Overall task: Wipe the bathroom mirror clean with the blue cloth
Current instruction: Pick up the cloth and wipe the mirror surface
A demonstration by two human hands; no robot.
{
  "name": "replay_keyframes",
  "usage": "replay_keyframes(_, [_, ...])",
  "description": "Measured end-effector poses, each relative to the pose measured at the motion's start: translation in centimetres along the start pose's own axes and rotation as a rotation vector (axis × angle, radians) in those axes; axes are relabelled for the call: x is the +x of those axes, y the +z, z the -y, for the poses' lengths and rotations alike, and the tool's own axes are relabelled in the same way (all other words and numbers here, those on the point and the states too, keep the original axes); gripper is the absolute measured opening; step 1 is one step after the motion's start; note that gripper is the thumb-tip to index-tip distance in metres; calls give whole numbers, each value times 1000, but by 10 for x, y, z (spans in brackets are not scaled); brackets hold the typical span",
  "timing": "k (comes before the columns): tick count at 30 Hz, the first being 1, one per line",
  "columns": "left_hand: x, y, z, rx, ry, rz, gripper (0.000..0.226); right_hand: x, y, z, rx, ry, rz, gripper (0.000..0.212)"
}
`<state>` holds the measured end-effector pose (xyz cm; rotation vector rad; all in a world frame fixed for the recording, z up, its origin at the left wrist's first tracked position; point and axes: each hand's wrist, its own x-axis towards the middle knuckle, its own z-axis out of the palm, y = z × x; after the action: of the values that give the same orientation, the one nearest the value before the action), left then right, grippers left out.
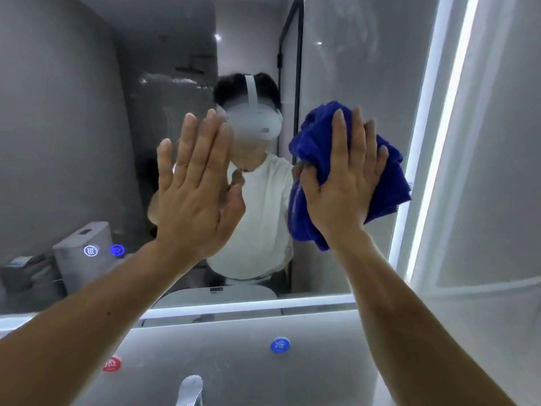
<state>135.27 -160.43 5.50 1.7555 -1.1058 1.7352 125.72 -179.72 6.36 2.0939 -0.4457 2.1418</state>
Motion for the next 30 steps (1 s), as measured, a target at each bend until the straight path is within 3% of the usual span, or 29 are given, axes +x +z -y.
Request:
replay_keyframes(3, [4,-6,-3,-23,-4,-26,62,-23,7,15,-2,13,-14,67])
replay_keyframes(8, [8,-15,-3,-56,-18,-6,64,-177,0,0,40,-456,228,76])
replay_keyframes(11, [5,-19,6,-19,2,14,66,-213,-13,-47,-12,-569,296,81])
replay_keyframes(13, [3,-18,14,-1,10,22,66,-195,-21,-72,-8,-541,317,73])
replay_keyframes(16, [6,-11,18,31,14,40,67,-129,-24,-78,17,-295,247,50])
replay_keyframes(19, [12,-4,12,67,5,40,66,-45,-19,-50,13,-71,147,51])
replay_keyframes(22, [20,-7,6,74,0,23,64,15,-8,-2,6,41,78,60])
replay_keyframes(26, [34,-27,11,39,-14,29,69,4,6,63,41,-134,115,70])
replay_keyframes(30, [47,-51,17,21,-57,51,65,-92,5,47,8,-450,274,69])
